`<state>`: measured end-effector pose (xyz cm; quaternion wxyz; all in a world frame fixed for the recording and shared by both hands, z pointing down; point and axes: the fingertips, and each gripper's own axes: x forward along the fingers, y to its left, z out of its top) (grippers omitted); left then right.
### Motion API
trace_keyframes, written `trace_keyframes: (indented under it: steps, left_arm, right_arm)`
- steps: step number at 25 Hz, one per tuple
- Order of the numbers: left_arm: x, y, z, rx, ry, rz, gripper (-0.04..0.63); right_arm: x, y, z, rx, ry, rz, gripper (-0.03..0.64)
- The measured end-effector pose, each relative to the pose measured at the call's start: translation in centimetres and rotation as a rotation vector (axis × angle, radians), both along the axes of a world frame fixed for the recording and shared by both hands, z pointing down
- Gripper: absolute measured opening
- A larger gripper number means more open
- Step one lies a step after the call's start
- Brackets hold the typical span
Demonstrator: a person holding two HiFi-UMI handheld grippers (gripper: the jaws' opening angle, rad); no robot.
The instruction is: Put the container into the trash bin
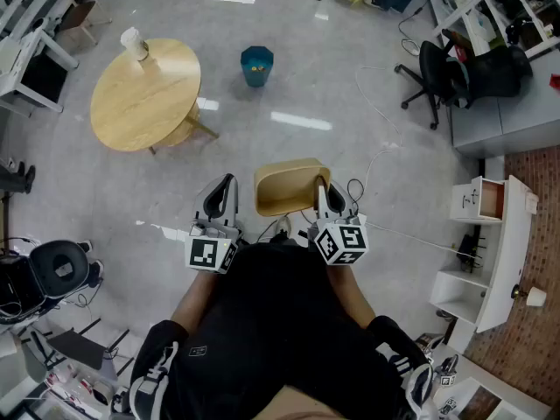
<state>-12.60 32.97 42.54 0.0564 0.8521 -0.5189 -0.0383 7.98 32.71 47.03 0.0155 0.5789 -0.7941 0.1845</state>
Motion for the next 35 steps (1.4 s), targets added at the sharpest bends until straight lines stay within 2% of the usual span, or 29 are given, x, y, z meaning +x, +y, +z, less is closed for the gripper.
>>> trace_keyframes:
  steps: [8, 12, 19, 29, 35]
  left_arm:
    - [0.9, 0.1, 0.1, 0.003, -0.002, -0.003, 0.011]
    - [1.3, 0.1, 0.1, -0.021, -0.025, -0.023, 0.011]
    - [3.1, -0.1, 0.2, -0.002, -0.017, -0.026, 0.011]
    - [8.9, 0.0, 0.3, -0.006, -0.029, -0.051, 0.011]
    - [12.1, 0.6, 1.4, -0.019, -0.061, -0.056, 0.011]
  right_arm:
    - [0.8, 0.0, 0.0, 0.009, 0.002, -0.003, 0.028]
    - [1.3, 0.0, 0.0, 0.009, -0.001, -0.005, 0.028]
    - [3.2, -0.7, 0.4, 0.001, -0.026, -0.007, 0.028]
    - [9.2, -0.9, 1.6, -0.013, -0.048, -0.029, 0.028]
    - [13.0, -1.6, 2.8, -0.007, -0.041, -0.039, 0.028]
